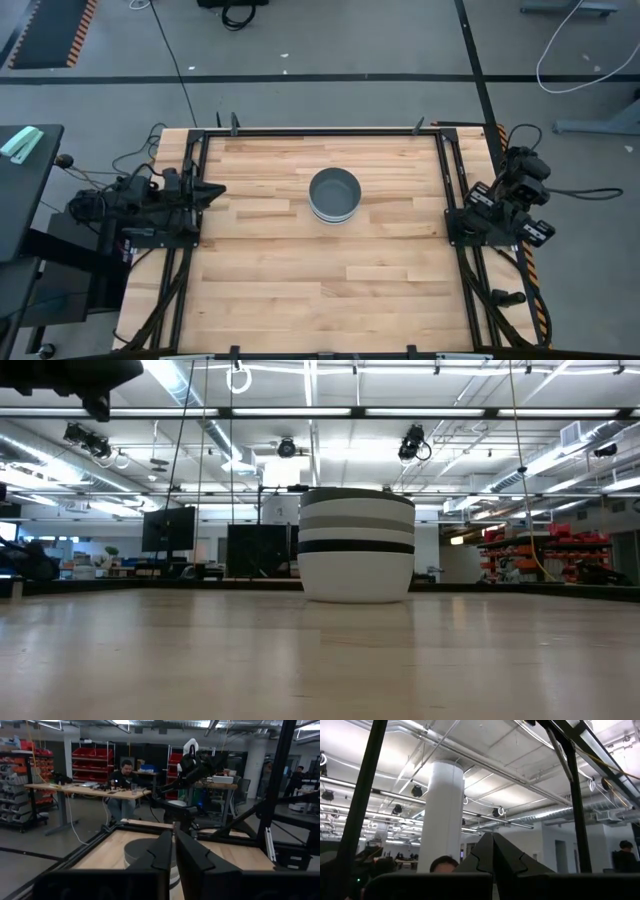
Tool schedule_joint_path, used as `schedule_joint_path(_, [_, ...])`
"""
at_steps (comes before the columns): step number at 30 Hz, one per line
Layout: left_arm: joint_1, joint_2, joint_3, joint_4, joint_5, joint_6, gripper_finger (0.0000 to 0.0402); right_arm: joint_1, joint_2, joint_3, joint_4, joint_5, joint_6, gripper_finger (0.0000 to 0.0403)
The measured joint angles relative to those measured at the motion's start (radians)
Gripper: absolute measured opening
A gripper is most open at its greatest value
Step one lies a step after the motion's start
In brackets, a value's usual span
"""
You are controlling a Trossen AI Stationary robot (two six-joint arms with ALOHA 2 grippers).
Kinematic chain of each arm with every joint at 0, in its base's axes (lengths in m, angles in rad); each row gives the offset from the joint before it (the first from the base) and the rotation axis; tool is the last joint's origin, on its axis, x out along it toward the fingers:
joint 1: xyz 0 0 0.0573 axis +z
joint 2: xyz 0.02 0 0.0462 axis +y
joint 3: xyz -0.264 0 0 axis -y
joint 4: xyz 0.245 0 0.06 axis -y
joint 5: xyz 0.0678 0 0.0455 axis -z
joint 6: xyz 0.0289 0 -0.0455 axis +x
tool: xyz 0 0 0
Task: Nest bowls inside each other
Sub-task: Return to Home Position
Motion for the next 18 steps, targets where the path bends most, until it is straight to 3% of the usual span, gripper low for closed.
schedule_joint_path(10, [0.0, 0.0, 0.0, -0.008, 0.062, -0.043, 0.0029, 0.0, 0.0, -0.021, 0.007, 0.0, 0.017, 0.0008])
schedule_joint_path(18, [0.0, 0.0, -0.04, 0.03, 0.082, -0.083, 0.0034, 0.0, 0.0, -0.152, 0.189, 0.011, 0.098, 0.0008])
